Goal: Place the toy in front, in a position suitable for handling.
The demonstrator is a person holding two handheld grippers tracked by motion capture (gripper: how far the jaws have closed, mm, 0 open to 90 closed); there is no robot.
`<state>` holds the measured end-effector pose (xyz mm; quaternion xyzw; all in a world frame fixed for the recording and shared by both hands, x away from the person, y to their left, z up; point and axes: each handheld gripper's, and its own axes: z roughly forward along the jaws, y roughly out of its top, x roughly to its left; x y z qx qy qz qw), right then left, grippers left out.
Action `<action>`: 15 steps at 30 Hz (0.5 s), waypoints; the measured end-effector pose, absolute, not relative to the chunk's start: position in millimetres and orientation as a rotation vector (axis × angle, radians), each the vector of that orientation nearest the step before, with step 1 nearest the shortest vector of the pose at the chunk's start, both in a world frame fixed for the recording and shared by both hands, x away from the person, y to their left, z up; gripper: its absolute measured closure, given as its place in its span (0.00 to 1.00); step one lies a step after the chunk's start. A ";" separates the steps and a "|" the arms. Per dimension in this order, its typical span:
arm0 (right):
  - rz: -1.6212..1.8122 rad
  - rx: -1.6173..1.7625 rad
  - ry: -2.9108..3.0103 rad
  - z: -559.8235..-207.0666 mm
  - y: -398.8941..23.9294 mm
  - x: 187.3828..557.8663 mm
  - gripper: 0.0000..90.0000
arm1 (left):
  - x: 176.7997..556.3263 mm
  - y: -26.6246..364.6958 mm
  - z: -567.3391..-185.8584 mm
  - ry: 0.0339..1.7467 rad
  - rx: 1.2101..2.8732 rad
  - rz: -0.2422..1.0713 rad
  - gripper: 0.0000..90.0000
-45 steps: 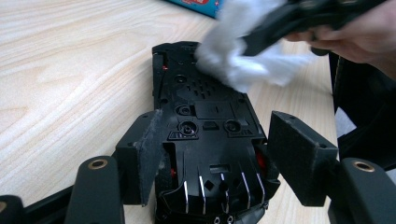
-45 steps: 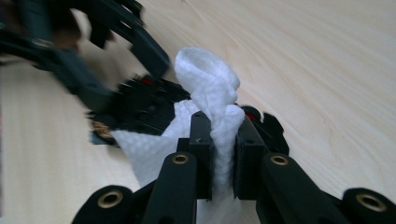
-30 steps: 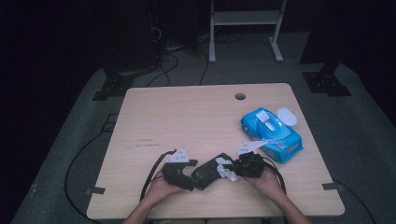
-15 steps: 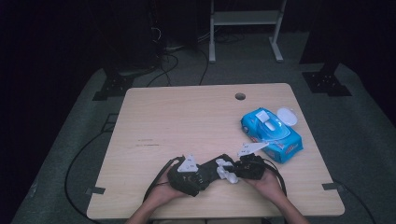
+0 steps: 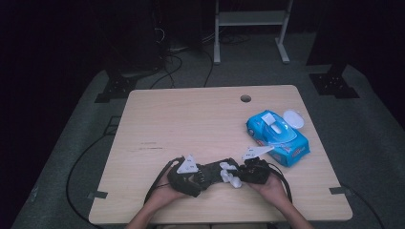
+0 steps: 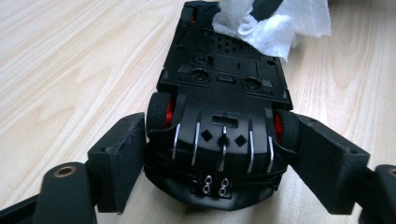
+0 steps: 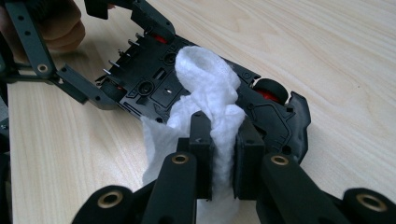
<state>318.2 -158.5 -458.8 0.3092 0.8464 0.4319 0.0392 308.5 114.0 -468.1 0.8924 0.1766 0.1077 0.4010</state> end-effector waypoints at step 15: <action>1.307 0.753 2.608 -451.2 -107.7 304.2 0.89 | 308.7 114.8 -472.0 0.424 2.264 0.277 0.27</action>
